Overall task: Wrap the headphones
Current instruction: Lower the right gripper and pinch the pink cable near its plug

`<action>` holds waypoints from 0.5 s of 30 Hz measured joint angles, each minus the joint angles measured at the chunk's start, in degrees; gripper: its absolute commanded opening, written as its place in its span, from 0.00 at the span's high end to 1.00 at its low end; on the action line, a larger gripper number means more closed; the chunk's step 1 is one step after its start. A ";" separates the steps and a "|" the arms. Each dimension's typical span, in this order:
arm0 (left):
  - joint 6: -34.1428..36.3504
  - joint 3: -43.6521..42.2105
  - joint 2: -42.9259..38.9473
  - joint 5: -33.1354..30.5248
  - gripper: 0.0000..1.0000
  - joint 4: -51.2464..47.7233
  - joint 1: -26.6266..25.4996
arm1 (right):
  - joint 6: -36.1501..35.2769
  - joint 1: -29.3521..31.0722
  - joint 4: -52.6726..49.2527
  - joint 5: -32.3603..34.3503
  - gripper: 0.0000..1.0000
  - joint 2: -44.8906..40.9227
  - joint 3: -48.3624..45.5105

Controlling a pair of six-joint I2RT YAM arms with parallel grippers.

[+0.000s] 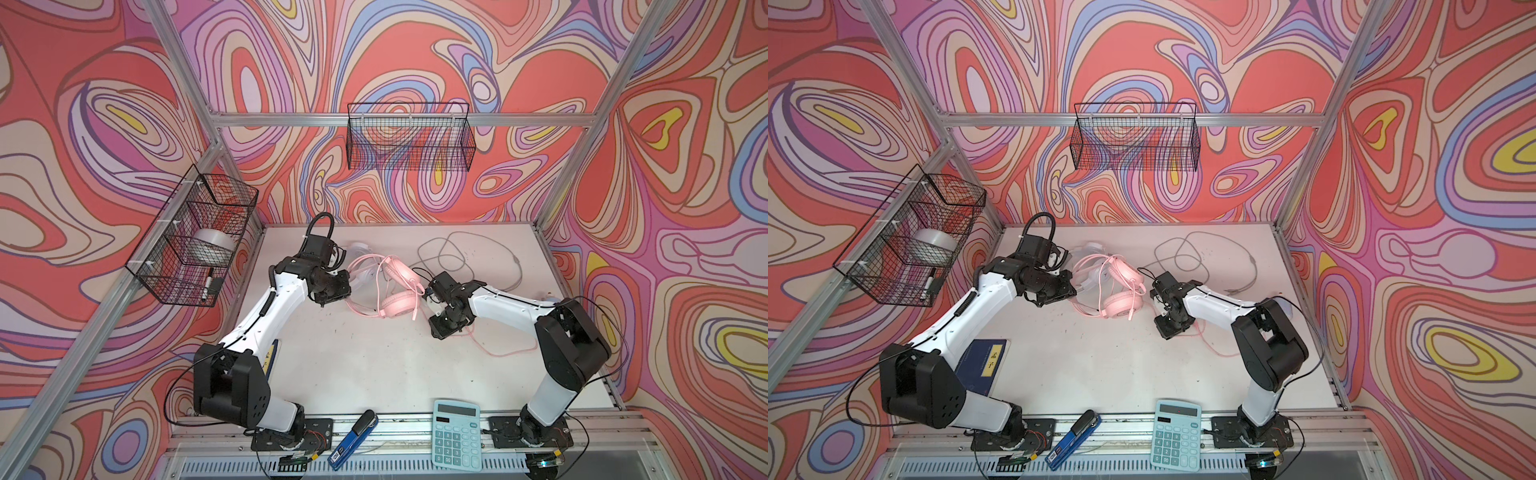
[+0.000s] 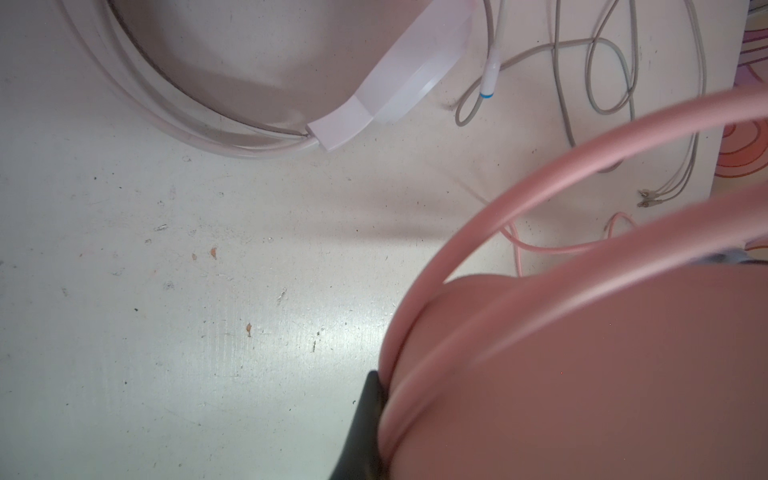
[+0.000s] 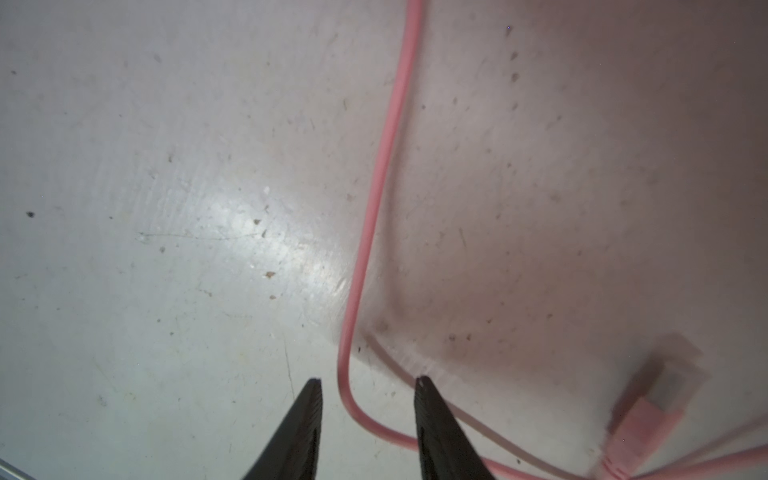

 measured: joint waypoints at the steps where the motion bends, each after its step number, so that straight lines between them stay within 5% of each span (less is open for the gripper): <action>1: 0.00 0.00 0.00 0.00 1.00 -0.02 0.07 | 0.24 0.07 -0.17 0.11 0.62 0.17 0.00; 8: 0.00 0.00 0.00 -0.20 1.00 -0.04 0.13 | 2.99 0.07 -0.70 1.38 0.72 2.16 0.31; 15: -0.15 0.00 0.00 -0.42 1.00 -0.07 0.24 | 4.72 0.07 -0.17 0.85 0.96 2.25 0.07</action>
